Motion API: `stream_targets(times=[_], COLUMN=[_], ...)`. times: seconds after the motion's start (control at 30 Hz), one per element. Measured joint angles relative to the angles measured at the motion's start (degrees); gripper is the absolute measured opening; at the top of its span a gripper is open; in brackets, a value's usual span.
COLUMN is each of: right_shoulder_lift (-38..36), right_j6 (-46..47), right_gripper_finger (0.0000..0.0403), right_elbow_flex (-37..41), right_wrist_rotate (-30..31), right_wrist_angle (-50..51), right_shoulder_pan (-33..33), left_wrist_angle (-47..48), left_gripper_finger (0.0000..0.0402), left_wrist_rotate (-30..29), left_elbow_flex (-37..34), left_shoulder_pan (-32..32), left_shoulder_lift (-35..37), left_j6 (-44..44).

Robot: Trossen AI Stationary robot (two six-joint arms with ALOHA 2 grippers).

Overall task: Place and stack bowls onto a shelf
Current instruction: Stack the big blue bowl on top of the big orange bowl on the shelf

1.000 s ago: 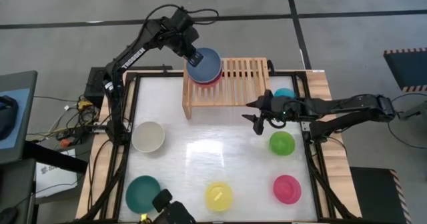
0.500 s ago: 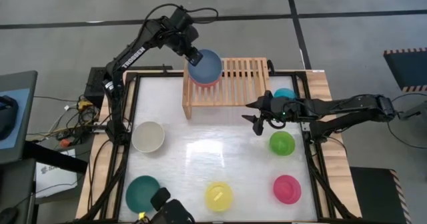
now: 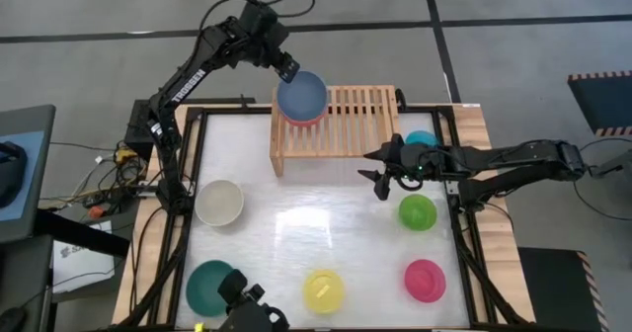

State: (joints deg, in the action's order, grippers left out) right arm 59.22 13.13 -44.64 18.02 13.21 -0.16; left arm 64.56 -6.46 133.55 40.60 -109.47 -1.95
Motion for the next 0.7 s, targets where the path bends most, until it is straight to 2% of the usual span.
stream_targets(times=[0.4,0.53,0.7], right_shoulder_lift=[0.0,0.0,0.0], right_j6=[-1.67,-2.08,-2.08], right_gripper_finger=[0.027,0.027,0.027], right_elbow_flex=[0.0,0.0,0.0], right_wrist_rotate=[0.02,0.02,0.02], right_wrist_angle=[0.04,0.03,0.07], right_shoulder_pan=[0.0,-0.58,-1.98], left_wrist_angle=[-1.19,-1.18,-1.7], left_gripper_finger=[0.0183,0.0183,0.0183], left_wrist_rotate=[-0.04,-0.23,-0.47], left_elbow_flex=[-9.34,-9.27,-5.49], left_shoulder_pan=[-0.89,-1.51,-1.66], left_shoulder_lift=[-0.19,-0.2,0.17], left_j6=[-0.33,-0.04,0.14])
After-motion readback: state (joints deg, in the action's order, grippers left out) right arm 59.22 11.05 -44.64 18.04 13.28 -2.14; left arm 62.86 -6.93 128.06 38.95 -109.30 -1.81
